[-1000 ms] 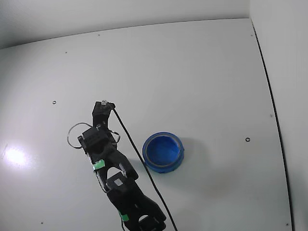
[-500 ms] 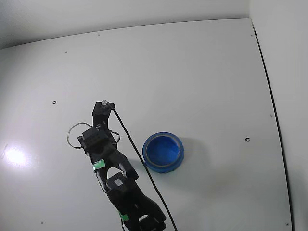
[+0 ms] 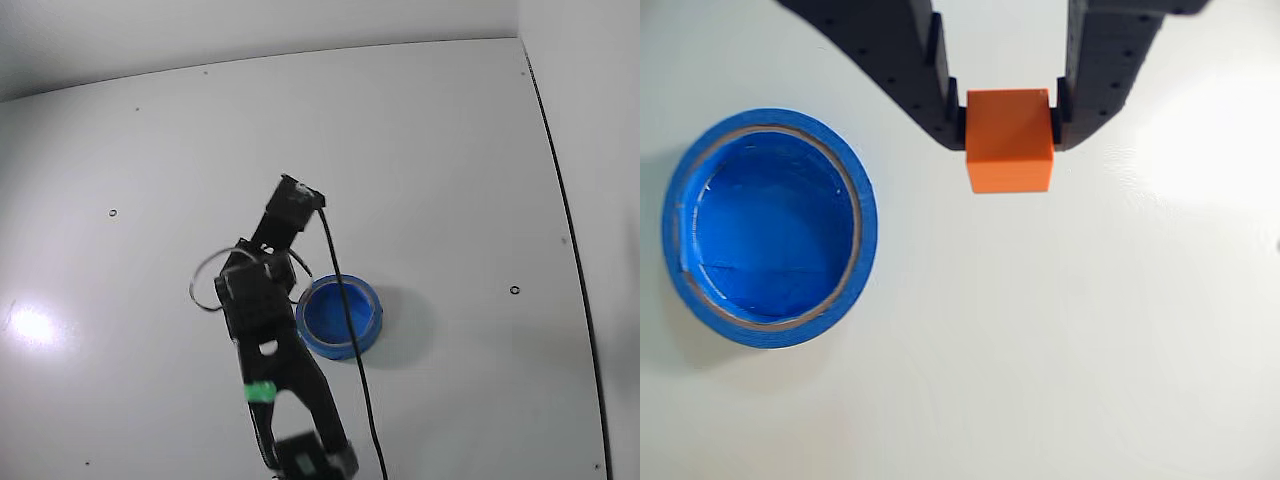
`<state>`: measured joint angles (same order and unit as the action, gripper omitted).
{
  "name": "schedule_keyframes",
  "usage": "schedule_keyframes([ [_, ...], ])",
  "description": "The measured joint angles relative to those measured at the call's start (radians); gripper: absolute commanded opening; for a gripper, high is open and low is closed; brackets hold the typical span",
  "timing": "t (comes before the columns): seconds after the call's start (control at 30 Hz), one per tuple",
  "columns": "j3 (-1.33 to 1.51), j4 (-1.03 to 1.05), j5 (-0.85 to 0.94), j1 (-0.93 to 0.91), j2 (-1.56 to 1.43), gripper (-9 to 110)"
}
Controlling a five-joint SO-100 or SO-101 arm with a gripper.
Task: Grasp a block and put it in the bin.
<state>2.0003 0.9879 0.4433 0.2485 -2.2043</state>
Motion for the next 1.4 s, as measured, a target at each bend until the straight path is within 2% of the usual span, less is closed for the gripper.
schedule_keyframes([
  [0.2, 0.172, -0.044, 0.0, -0.149, -0.242, 0],
  [0.57, 0.511, -0.351, 0.0, -0.394, -0.287, 0],
  [0.8, 0.675, -0.477, 0.0, -0.407, -0.287, 0],
  [1.17, 0.742, -0.505, 0.0, -0.328, -0.287, 1],
  [1.4, 0.742, -0.505, 0.0, -0.262, -0.287, 11],
])
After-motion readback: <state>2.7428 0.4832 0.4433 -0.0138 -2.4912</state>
